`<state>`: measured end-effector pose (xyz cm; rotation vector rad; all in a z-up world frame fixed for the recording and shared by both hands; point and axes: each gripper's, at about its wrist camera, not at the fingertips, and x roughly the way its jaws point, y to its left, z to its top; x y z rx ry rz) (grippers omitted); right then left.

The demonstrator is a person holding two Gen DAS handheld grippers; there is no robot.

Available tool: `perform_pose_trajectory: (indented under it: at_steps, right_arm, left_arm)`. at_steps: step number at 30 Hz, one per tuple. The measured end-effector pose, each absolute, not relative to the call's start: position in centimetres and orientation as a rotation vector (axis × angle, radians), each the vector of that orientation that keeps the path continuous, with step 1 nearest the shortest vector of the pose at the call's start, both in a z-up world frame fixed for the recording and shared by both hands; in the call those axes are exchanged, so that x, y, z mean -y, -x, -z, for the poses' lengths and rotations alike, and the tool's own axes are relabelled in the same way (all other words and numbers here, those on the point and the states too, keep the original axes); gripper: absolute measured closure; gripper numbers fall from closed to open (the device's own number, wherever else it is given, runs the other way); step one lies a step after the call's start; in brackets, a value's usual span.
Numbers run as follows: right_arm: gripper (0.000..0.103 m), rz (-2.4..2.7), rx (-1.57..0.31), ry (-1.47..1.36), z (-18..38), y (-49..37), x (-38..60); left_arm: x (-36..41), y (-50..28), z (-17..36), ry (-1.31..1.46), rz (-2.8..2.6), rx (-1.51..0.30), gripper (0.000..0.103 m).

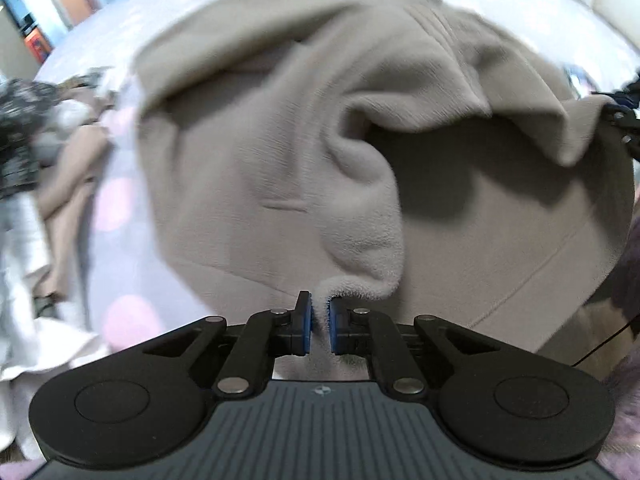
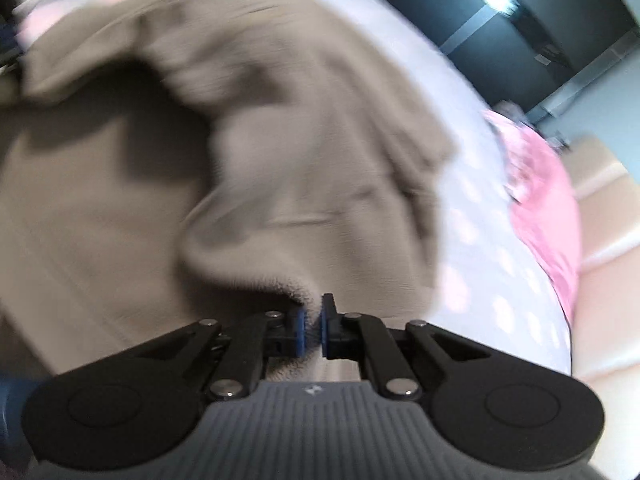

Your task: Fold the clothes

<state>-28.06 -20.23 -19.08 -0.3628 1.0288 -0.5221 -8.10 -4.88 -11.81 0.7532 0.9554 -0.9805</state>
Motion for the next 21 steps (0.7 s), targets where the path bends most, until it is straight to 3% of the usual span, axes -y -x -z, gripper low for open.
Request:
perform_pose_trajectory:
  at_steps: [12, 21]
  right_arm:
    - [0.096, 0.837, -0.808, -0.065, 9.9, 35.9, 26.9]
    - [0.096, 0.827, -0.740, -0.068, 5.9, 37.2, 26.5]
  left_arm:
    - [-3.8, 4.7, 2.4, -0.461, 0.862, -0.751, 0.098]
    - [-4.1, 4.7, -1.0, -0.338, 0.874, -0.634, 0.098]
